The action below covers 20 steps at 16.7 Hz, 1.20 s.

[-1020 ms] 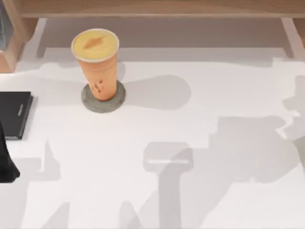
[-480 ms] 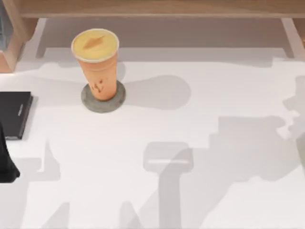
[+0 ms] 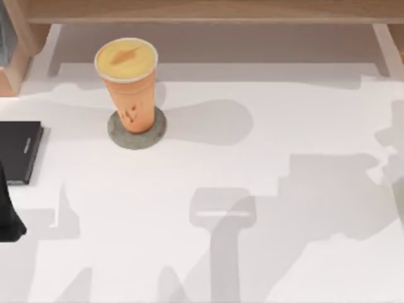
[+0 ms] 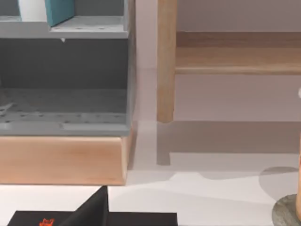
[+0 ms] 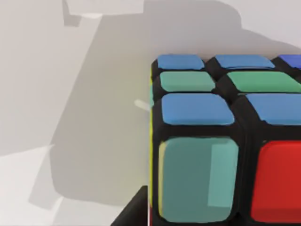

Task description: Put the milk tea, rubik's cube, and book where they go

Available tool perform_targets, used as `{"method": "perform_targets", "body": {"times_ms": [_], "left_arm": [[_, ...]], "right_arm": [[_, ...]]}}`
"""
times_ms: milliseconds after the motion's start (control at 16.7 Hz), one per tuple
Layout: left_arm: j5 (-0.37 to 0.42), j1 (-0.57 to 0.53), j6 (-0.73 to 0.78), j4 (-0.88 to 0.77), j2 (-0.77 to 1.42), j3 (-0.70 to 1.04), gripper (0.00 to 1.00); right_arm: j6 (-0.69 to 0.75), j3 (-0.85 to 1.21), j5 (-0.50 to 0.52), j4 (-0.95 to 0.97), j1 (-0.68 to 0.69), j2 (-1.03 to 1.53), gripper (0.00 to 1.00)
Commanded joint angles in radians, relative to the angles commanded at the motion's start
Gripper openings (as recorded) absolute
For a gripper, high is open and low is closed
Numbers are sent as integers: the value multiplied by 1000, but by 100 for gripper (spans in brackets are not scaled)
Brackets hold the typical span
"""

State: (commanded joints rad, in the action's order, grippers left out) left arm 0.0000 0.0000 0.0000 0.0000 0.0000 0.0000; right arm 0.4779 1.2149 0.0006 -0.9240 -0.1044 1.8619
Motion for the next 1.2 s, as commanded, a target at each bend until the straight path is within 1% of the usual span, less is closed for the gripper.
{"method": "perform_targets", "body": {"times_ms": [240,600,900,1020,1200], "left_arm": [[0,0,0,0,0,0,100],[0,0,0,0,0,0,100],[0,0,0,0,0,0,100],[0,0,0,0,0,0,100],[0,0,0,0,0,0,100]], "right_arm": [[-1,5,0,-4,0,-4,0],[1,73,0,-111,0,-38,0],[-1,75,1,-111,2,-37,0],[-5,100,17,-78,35,-38,0],[-23,180,70,48,158,-28,0]]}}
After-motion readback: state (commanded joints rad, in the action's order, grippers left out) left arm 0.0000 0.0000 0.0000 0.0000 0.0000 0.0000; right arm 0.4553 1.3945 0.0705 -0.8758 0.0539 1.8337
